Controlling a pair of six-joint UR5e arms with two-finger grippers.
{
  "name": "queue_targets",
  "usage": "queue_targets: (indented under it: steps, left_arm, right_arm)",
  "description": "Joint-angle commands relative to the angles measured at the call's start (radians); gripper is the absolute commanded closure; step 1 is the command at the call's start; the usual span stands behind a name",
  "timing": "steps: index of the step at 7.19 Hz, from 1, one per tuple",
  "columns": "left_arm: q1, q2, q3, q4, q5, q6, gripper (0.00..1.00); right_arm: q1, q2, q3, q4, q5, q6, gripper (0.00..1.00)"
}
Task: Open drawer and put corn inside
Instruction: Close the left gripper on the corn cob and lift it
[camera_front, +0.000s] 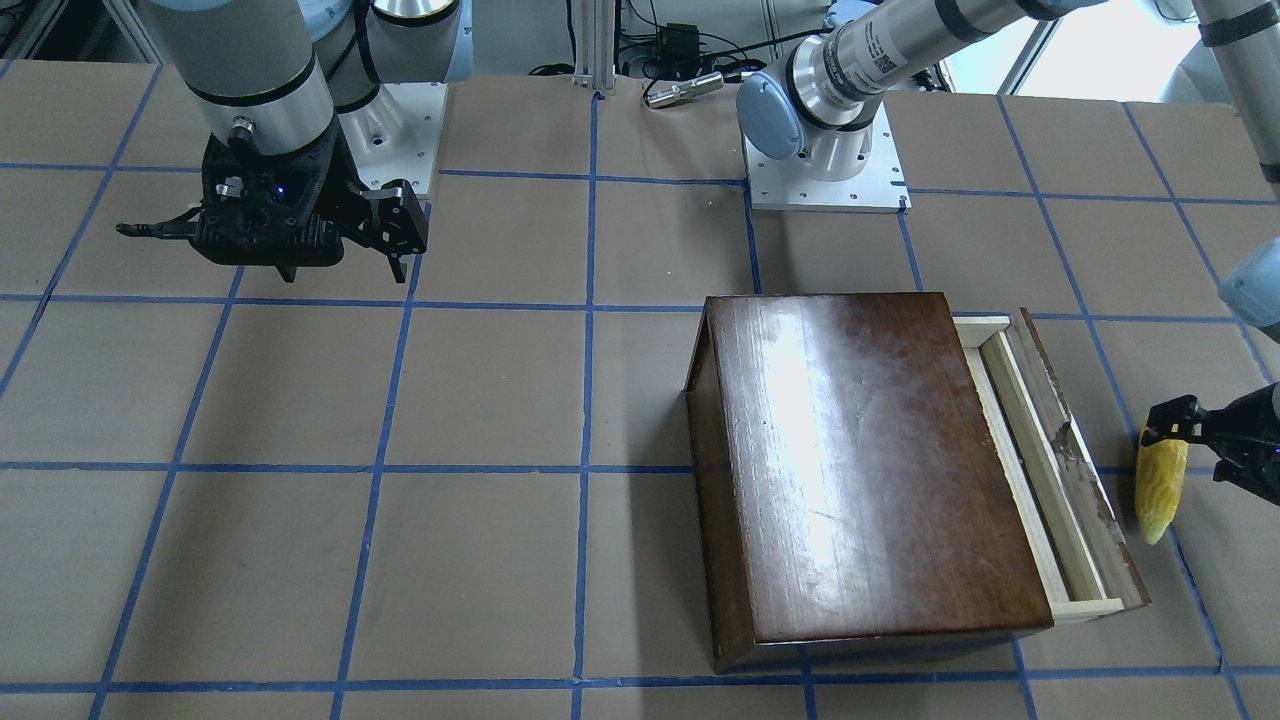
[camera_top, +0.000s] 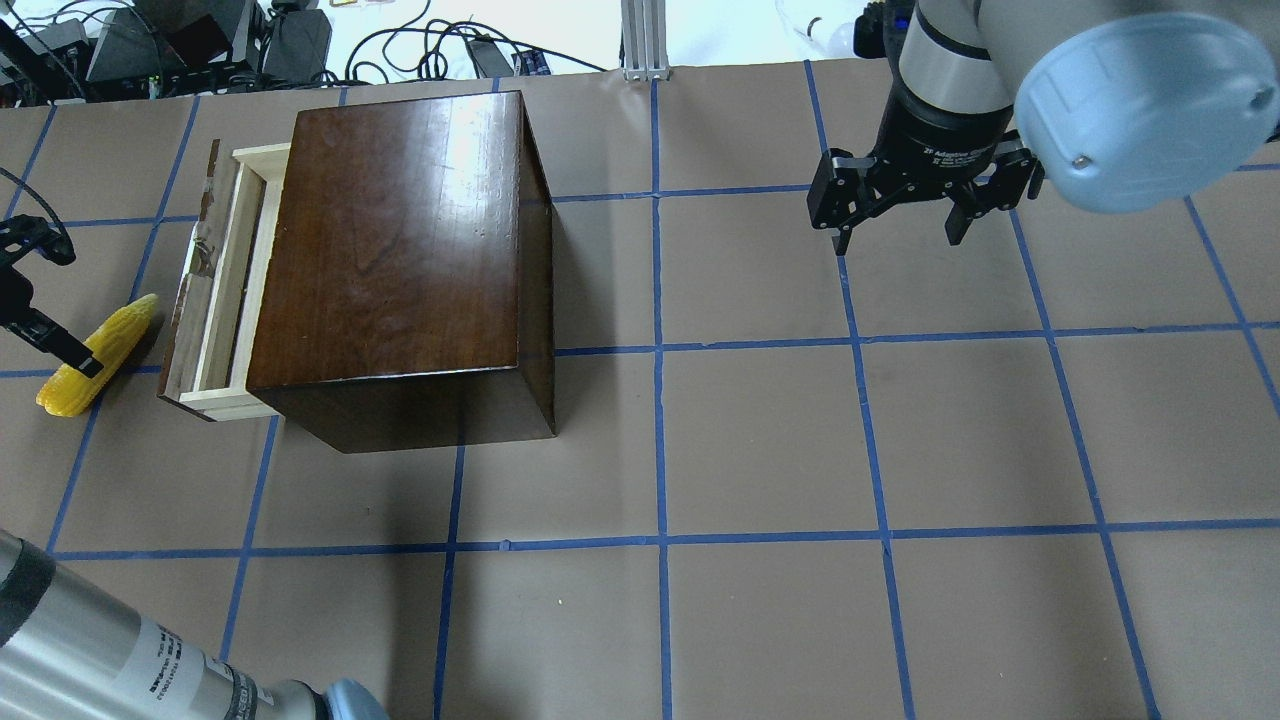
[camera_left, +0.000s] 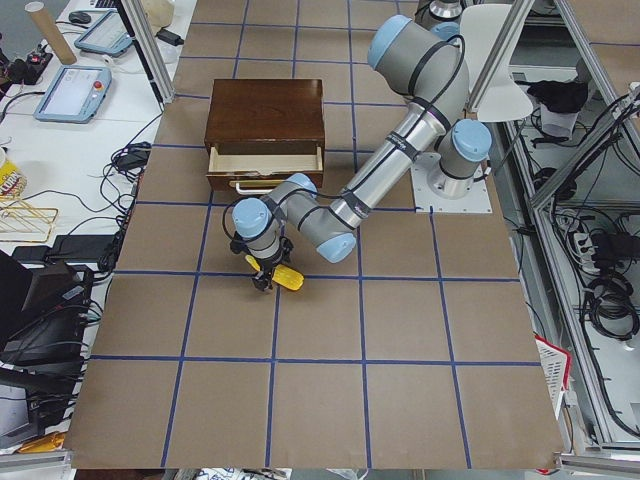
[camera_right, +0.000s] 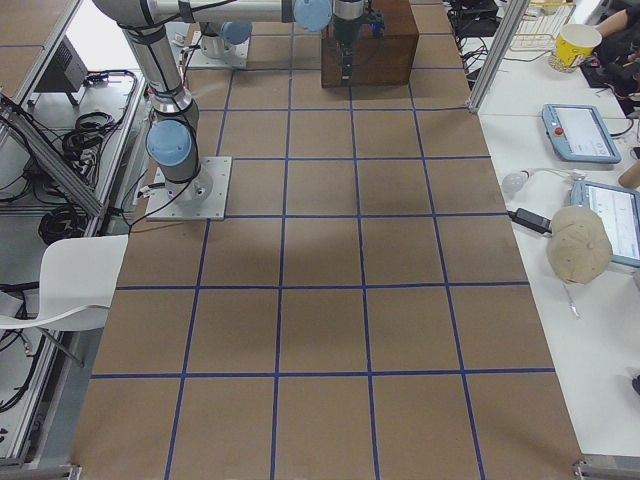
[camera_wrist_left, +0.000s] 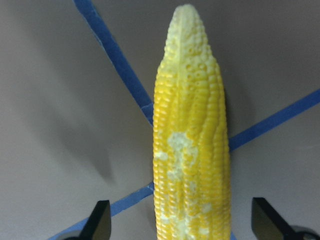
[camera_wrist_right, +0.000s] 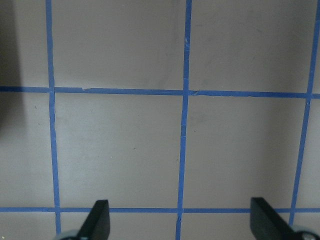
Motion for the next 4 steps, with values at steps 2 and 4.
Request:
queue_targets:
  steps: [2,4]
  left_arm:
    - [0.001,-0.009,0.001,0.002,-0.005,0.002,0.22]
    - [0.001,-0.009,0.004,0.002,-0.005,0.002,0.56]
  right_arm:
    - [0.000,0.000,0.000,0.000,0.000,0.000,0.00]
    - [0.000,0.000,0.000,0.000,0.000,0.000,0.00]
